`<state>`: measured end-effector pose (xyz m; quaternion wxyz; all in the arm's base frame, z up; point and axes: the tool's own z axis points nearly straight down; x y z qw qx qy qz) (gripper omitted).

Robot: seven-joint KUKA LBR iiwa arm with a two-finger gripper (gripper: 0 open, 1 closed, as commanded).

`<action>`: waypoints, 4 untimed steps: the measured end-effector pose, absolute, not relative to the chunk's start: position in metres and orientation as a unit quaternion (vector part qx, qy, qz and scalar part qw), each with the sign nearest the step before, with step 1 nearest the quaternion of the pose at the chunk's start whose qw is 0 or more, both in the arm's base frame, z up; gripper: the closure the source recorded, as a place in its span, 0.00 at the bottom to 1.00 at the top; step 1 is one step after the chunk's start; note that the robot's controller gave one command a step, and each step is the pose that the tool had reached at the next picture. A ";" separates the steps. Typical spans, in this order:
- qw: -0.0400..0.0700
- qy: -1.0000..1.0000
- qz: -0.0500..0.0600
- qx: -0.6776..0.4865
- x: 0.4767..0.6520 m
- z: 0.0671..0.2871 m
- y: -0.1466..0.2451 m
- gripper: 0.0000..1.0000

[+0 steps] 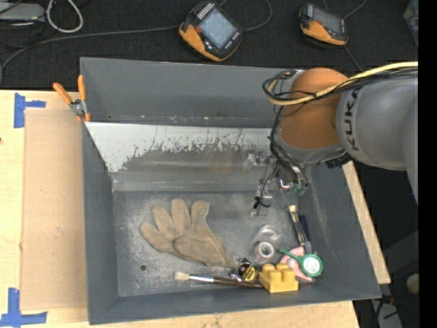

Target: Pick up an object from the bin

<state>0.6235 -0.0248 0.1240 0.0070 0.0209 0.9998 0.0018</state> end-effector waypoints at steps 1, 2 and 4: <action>-0.007 0.999 0.001 -0.039 0.569 0.099 -0.120 0.00; 0.007 1.000 0.004 0.015 0.623 0.071 -0.038 0.00; -0.001 0.998 -0.001 -0.065 0.550 0.072 -0.146 1.00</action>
Offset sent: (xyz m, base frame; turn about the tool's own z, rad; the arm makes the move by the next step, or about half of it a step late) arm -0.0015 -0.0156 -0.0540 -0.0104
